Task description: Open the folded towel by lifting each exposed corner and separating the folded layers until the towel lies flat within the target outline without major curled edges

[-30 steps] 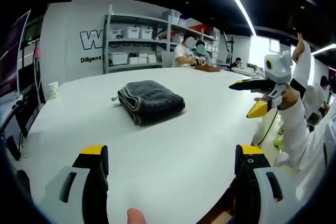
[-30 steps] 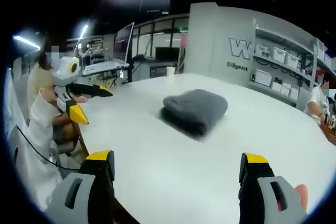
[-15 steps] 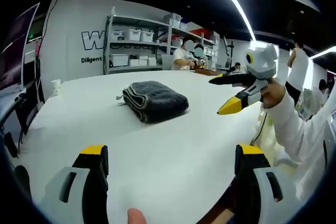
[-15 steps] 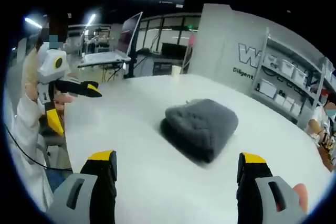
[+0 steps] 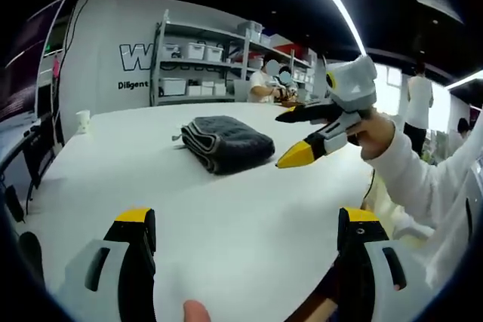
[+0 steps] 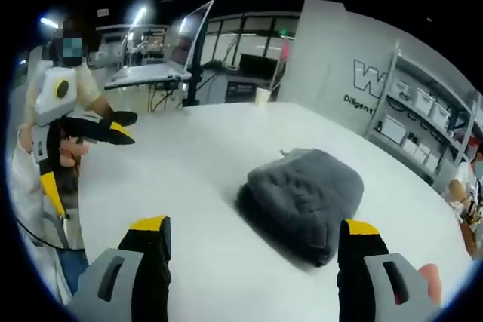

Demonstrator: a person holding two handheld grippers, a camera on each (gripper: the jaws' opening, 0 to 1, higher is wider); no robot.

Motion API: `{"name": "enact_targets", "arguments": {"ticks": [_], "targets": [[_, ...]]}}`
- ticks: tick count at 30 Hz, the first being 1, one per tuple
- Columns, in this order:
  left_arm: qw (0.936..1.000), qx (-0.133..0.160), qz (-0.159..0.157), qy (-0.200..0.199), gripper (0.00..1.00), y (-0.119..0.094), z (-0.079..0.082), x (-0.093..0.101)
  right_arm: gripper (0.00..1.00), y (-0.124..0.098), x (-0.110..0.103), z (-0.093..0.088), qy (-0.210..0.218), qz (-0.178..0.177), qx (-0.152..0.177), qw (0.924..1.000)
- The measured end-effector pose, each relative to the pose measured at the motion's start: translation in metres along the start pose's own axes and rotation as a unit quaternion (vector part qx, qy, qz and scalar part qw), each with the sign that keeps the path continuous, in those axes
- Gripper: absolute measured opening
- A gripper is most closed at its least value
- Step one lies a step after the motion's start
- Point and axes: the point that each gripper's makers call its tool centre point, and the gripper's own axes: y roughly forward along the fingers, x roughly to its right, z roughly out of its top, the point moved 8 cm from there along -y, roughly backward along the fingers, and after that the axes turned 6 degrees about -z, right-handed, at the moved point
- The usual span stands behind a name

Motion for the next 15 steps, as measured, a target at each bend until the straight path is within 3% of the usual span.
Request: {"name": "enact_targets", "arguments": {"ticks": [10,15], "targets": [[0.9999,0.009,0.012,-0.004,1.0,-0.008,-0.002,-0.008,0.83,0.029,0.001,0.001,-0.005,-0.01,-0.026,0.9996],[0.9998,0.006,0.015,-0.007,1.0,-0.01,-0.004,-0.01,0.79,0.04,0.001,0.005,-0.003,-0.021,-0.021,0.9996]]}}
